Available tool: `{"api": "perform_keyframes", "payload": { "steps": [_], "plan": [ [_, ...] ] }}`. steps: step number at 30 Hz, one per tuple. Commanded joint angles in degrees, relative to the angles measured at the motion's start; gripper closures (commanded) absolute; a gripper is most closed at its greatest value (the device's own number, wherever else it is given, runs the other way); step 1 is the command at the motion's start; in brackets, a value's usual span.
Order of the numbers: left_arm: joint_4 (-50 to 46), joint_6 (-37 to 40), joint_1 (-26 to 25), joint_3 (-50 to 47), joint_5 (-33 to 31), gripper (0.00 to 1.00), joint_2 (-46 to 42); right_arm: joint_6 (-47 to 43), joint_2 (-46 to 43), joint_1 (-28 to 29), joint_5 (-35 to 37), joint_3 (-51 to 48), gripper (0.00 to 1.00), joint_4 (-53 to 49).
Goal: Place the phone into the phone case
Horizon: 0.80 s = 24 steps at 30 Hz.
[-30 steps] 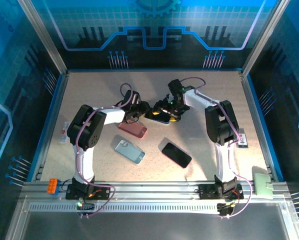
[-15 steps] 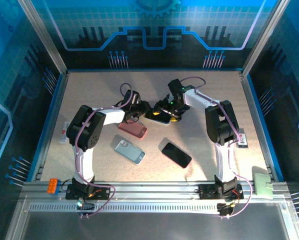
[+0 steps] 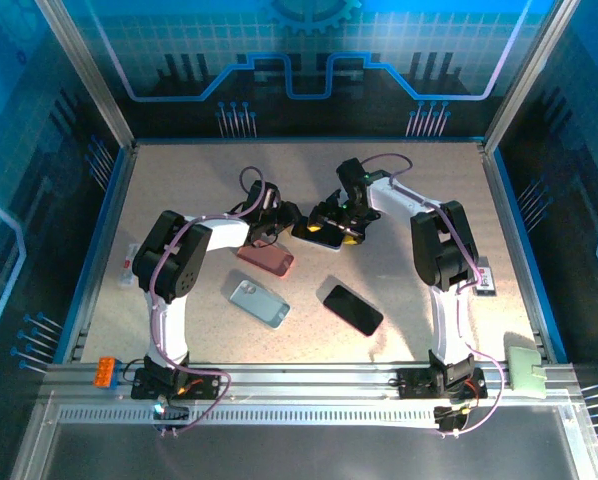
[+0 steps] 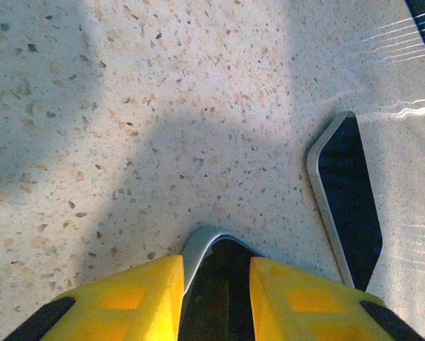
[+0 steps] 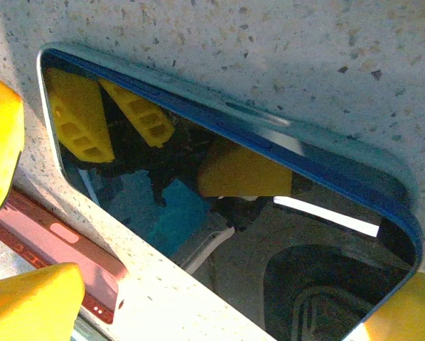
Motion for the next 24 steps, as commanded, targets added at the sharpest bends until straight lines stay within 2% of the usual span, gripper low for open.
{"api": "perform_keyframes", "payload": {
  "steps": [1,18,22,24],
  "plan": [
    [1.14,-0.22,-0.29,-1.16,0.85,0.69,-2.32,-0.55,-2.47,-0.37,0.95,1.67,0.02,-3.35],
    [0.68,-0.10,-0.30,-1.64,0.93,0.69,-3.32,-0.19,-6.72,-0.76,2.07,-1.39,0.04,-2.13],
    [-0.48,0.28,-0.41,-1.48,1.00,0.69,-4.23,-0.64,-10.07,-1.20,1.71,-5.21,0.11,0.56],
    [-1.48,0.67,-0.60,-1.07,0.92,0.70,-4.60,-1.28,-12.05,-1.48,1.42,-7.89,0.24,2.83]
  ]
}}
